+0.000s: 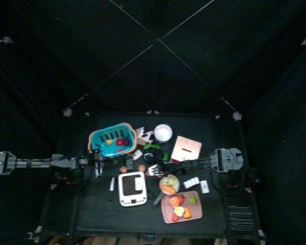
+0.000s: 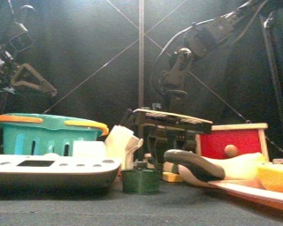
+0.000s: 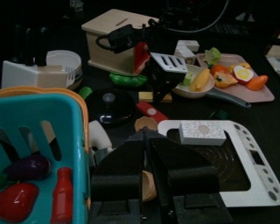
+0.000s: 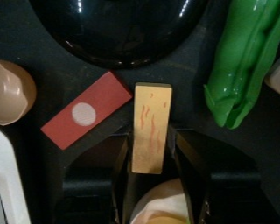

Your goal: Grab egg block

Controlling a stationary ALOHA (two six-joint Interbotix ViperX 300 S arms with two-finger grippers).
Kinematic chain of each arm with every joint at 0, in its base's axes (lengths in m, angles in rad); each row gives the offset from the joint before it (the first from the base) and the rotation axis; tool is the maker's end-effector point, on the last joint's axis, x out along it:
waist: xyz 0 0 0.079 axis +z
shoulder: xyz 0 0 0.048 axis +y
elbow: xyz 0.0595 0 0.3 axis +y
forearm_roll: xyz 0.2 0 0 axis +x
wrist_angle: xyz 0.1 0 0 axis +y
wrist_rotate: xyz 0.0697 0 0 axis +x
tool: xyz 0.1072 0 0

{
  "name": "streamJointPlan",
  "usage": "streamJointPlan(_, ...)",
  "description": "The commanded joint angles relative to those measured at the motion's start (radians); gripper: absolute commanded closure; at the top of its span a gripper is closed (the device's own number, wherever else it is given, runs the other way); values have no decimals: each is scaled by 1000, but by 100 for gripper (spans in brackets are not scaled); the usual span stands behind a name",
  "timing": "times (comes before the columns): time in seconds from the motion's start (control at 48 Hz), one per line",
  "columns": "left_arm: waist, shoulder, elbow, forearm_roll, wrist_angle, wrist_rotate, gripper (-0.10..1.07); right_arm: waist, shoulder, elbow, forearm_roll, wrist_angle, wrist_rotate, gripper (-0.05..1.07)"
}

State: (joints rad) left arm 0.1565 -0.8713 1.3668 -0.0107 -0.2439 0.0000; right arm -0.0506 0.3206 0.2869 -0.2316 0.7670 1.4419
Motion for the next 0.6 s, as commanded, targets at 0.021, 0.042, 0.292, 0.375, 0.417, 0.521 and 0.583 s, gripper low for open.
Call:
streamJointPlan(0.021, 3, 2, -11, 2, -5, 2, 51, -3, -35, -37, -23, 32, 0, 33)
streamJointPlan(0.042, 3, 2, -9, 0, -5, 2, 51, -3, -38, -38, -28, 40, 0, 33)
streamJointPlan(0.292, 3, 2, -11, 0, -5, 2, 51, -3, -67, -48, -57, 63, 0, 34)
streamJointPlan(0.375, 3, 2, -9, 0, -5, 2, 51, -3, -71, -46, -57, 63, 0, 34)
streamJointPlan(0.417, 3, 2, -11, 0, -5, 2, 51, -3, -71, -46, -58, 63, -2, 34)
streamJointPlan(0.521, 3, 2, -11, 0, -5, 2, 51, -3, -77, -49, -58, 60, -2, 34)
streamJointPlan(0.583, 3, 2, -9, 2, -5, 0, 51, -3, -81, -51, -57, 57, -2, 34)
